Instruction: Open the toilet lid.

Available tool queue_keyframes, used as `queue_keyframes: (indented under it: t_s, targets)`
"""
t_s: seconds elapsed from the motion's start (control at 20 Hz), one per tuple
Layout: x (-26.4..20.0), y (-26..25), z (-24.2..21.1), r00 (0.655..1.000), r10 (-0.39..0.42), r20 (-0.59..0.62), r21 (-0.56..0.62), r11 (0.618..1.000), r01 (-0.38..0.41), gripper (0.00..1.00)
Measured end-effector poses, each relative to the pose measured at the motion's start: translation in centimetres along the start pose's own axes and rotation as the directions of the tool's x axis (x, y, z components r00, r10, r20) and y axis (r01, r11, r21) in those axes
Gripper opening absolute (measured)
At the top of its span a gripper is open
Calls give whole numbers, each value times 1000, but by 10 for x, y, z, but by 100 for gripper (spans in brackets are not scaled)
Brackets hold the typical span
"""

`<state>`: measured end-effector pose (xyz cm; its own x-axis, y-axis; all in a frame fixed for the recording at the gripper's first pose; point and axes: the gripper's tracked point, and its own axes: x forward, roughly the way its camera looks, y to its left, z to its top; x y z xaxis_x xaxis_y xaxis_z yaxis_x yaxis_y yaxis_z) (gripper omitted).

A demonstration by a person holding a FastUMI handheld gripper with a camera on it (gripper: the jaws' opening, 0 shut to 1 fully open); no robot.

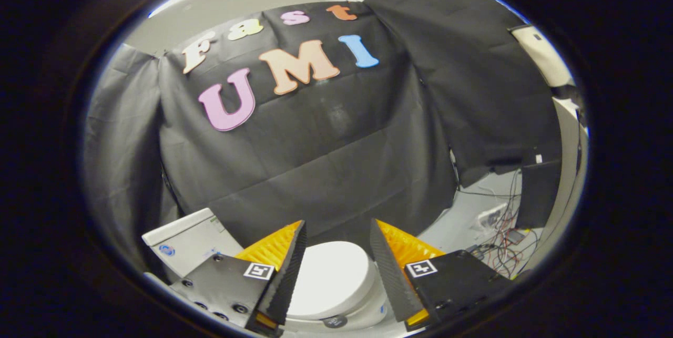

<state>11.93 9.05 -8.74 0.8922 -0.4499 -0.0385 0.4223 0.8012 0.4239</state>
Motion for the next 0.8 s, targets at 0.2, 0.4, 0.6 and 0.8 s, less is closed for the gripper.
queue_keyframes:
  t_s: [0.2,0.4,0.6,0.8]
  targets:
    - [-1,8,-9,1000,16,10,23,1000,-17,72]
    - [-4,22,-9,997,47,63,60,997,-50,69]
    - [-2,23,-12,996,30,81,96,995,-38,66]
    - [-6,32,-14,989,23,149,143,989,-45,63]
